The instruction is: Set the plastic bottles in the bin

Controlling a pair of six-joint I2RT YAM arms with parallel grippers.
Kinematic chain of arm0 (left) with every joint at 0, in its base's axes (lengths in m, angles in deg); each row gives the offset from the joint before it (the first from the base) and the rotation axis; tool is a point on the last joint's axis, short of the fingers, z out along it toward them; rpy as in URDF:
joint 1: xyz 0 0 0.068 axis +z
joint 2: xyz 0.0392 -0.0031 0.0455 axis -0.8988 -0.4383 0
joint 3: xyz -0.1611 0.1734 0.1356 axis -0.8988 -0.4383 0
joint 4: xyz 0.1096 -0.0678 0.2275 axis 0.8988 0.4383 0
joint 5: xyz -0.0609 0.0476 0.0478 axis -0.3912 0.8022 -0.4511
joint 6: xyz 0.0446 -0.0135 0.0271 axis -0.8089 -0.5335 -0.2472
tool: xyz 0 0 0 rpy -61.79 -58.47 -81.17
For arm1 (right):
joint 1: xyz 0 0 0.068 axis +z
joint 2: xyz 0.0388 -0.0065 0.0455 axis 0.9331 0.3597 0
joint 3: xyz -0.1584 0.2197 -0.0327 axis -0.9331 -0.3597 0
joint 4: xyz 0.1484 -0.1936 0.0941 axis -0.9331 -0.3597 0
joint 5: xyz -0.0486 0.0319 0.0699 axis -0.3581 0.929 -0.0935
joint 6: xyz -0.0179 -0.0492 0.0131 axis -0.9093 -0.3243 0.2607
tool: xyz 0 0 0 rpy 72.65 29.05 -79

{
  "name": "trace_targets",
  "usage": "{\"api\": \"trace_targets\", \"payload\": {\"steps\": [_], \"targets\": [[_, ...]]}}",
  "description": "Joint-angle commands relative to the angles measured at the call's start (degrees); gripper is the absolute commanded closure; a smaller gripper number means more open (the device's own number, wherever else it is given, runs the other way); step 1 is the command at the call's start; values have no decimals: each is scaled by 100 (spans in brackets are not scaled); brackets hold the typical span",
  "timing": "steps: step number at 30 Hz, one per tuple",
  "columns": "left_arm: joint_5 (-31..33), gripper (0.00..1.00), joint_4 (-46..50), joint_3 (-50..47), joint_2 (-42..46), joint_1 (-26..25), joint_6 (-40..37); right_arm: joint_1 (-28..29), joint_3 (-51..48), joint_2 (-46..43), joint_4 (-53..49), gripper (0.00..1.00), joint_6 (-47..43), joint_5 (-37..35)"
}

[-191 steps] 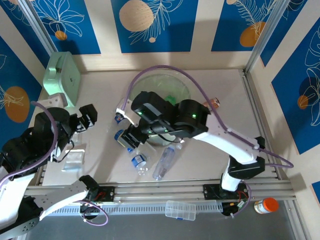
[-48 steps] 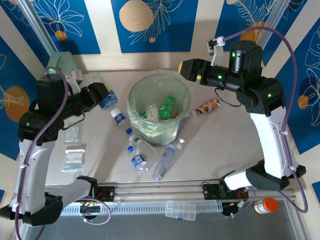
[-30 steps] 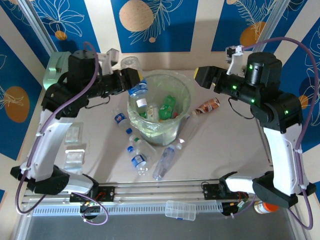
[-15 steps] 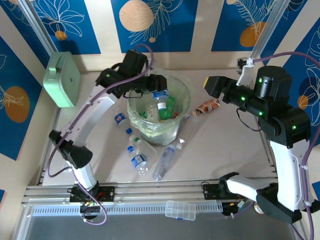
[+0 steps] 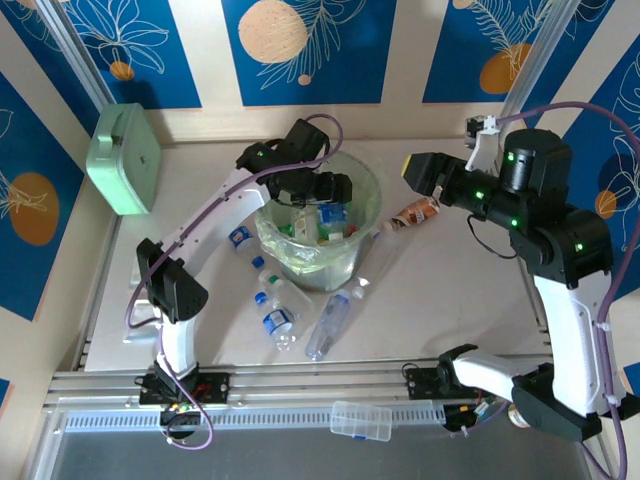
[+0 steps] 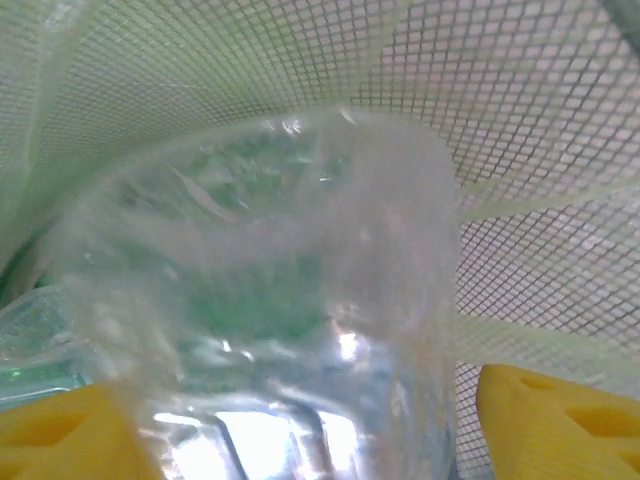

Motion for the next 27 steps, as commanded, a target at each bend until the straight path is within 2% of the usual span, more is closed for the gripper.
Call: {"api": "trace_targets", "payload": {"steps": [1, 6, 9, 14, 20, 22, 24, 27], "targets": [[-12, 11, -1, -90, 403, -36, 42, 49, 238, 71, -13, 32, 32, 81], [-462, 8, -121, 273, 688, -36, 45, 49, 300, 132, -23, 32, 169, 84], [-428, 8, -470, 304, 1105, -20, 9, 56, 201, 111, 57, 32, 359, 196], [464, 8, -720, 274, 1855, 131, 119, 65, -7, -22, -126, 33, 874, 248], [968, 8, -1308, -17, 2409, 791, 458, 150, -472, -78, -172, 33, 1727, 683], [1343, 8, -1359, -130, 2533, 981, 454, 379, -649, -193, -184, 33, 1887, 505], [1843, 7, -1343, -404, 2705, 1203, 457, 726, -894, -422, -194, 33, 2020, 17], [2253, 6, -1037, -608, 2810, 1672, 771, 856, -1123, -646, -282, 32, 2183, -280]]}}
